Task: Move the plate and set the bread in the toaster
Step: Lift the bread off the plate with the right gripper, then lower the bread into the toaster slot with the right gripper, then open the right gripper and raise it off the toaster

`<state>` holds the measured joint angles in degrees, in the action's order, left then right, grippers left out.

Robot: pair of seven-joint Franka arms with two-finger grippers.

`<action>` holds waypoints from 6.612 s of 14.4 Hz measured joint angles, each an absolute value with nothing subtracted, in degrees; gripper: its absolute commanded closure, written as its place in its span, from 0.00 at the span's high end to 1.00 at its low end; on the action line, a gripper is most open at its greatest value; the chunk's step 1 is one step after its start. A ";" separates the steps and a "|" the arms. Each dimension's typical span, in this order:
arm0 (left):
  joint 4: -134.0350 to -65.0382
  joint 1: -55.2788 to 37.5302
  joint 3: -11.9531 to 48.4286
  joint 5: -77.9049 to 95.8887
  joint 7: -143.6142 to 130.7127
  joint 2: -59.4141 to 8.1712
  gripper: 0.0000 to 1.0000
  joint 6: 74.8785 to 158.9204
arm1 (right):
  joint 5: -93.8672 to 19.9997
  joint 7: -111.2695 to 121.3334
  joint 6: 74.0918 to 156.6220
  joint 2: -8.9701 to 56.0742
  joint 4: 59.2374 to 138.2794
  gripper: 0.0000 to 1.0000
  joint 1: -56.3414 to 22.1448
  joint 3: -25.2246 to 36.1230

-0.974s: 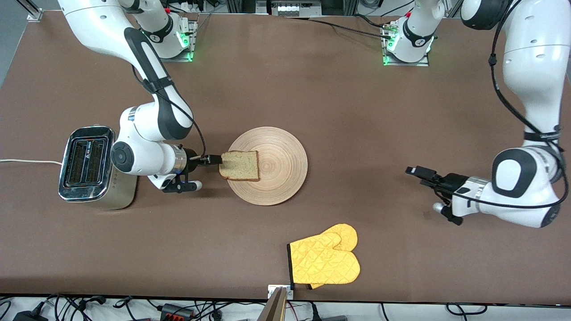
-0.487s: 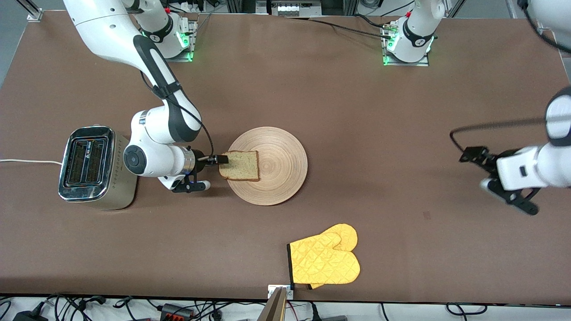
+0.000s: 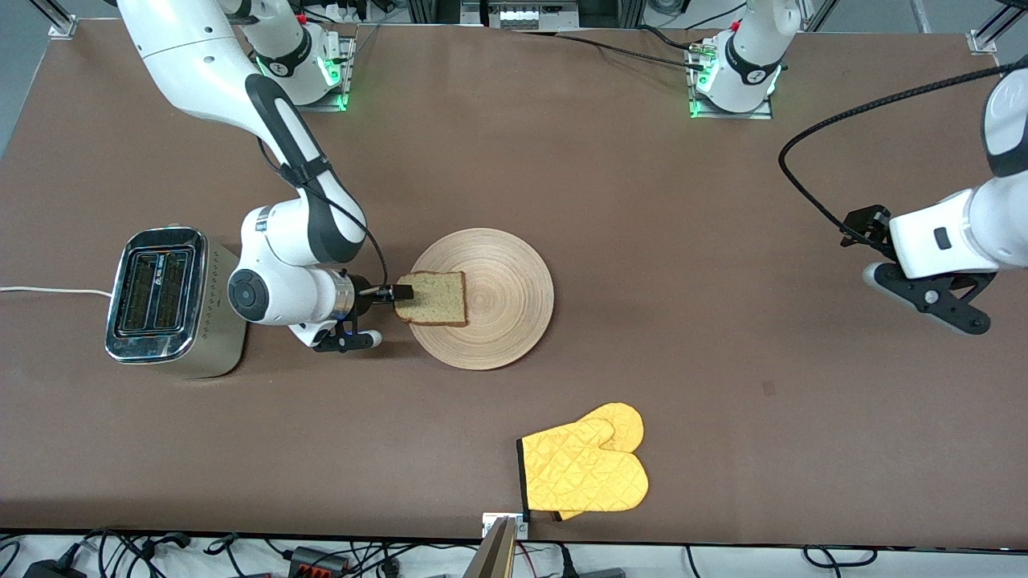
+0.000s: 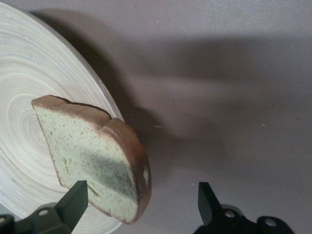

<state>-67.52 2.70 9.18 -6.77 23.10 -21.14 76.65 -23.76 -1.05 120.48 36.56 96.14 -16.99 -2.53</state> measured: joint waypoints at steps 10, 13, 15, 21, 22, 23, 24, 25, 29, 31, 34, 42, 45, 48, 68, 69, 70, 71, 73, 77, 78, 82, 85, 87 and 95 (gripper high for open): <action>-104.80 6.08 5.77 5.86 13.10 4.87 1.00 95.23 | -23.79 -1.04 120.48 37.32 95.13 0.17 -16.95 -3.17; -108.01 5.64 6.31 5.41 7.10 7.18 1.00 96.60 | -23.79 -1.04 120.40 37.33 94.43 0.00 -16.91 -3.17; -107.98 5.55 6.66 4.33 4.88 7.21 1.00 97.43 | -23.79 -1.04 120.29 37.26 93.47 0.00 -16.91 -3.17; -107.44 5.64 6.78 3.82 3.13 7.20 1.00 97.89 | -23.19 -1.04 115.61 31.87 91.11 0.00 -16.85 -2.08; -107.44 5.73 6.78 3.80 3.13 7.18 1.00 97.89 | -21.87 -1.04 113.98 30.13 90.70 0.00 -16.83 -1.16; -107.43 5.80 6.78 3.80 3.13 7.14 1.00 97.89 | -19.61 -1.04 111.48 28.52 89.71 0.00 -16.78 -0.13; -107.42 5.84 6.78 3.80 3.13 7.10 1.00 97.89 | -17.17 -1.04 108.57 27.31 88.09 0.00 -16.71 0.82; -107.39 5.85 6.78 3.79 3.12 7.05 1.00 97.89 | -14.70 -1.08 105.46 26.53 85.96 0.00 -16.65 1.86; -107.33 5.87 6.78 3.79 3.12 6.95 1.00 97.89 | -5.64 -1.48 95.53 25.81 78.92 0.00 -16.52 6.01; -107.33 5.88 6.77 3.79 3.12 6.94 1.00 97.89 | -2.12 -1.48 90.95 25.86 76.91 0.00 -16.46 8.23; -107.31 5.87 6.80 3.79 3.10 6.94 1.00 97.80 | 5.32 -1.49 82.87 25.80 72.26 0.00 -16.41 9.46; -106.86 6.23 6.25 3.68 2.53 6.71 1.00 97.85 | 26.46 -1.38 78.51 26.80 70.70 0.00 -16.20 11.27; -105.52 6.22 6.31 3.68 2.53 5.91 1.00 97.81 | 31.03 -1.38 78.41 29.00 70.81 0.00 -16.20 11.27; -105.17 6.22 6.32 3.68 2.53 5.56 1.00 97.59 | 31.51 -1.42 78.36 30.57 72.14 0.00 -16.34 11.27; -105.05 6.22 6.70 3.68 2.46 5.50 1.00 96.14 | 31.51 -1.74 80.05 32.23 73.35 0.09 -17.04 11.13; -105.05 6.22 6.70 3.68 2.45 5.50 1.00 96.14 | 31.51 -1.77 80.23 32.24 73.35 0.64 -17.04 11.13; -105.05 6.22 6.70 3.68 2.45 5.50 1.00 96.14 | 31.51 -1.78 80.25 32.24 73.35 1.00 -17.04 11.13; -105.05 6.22 6.70 3.68 2.44 5.50 1.00 96.13 | 31.51 -1.81 80.31 32.25 73.35 1.00 -17.04 11.13; -105.05 6.22 6.70 3.68 2.43 5.49 1.00 96.06 | 31.50 -1.83 80.65 32.25 73.35 1.00 -17.04 11.12; -105.05 6.23 6.69 3.68 2.41 5.49 1.00 95.98 | 31.50 -1.87 80.96 32.25 73.35 1.00 -17.10 11.06; -105.05 6.24 6.62 3.68 2.40 5.49 1.00 95.97 | 31.50 -1.89 81.03 32.25 73.35 1.00 -17.10 11.06; -105.03 6.36 6.42 3.68 2.39 5.41 1.00 96.01 | 29.61 -2.03 81.51 31.70 72.81 1.00 -17.24 11.04; -104.92 6.36 6.49 3.68 2.39 5.41 1.00 95.97 | 24.74 -2.06 81.55 29.85 71.44 1.00 -17.40 11.03; -104.84 6.36 6.53 3.68 2.39 5.41 1.00 95.50 | 20.70 -2.07 81.61 28.91 70.73 1.00 -17.43 11.02; -104.69 6.37 6.76 3.34 2.39 5.42 1.00 94.69 | 3.04 -4.52 83.88 28.56 66.81 1.00 -15.03 11.81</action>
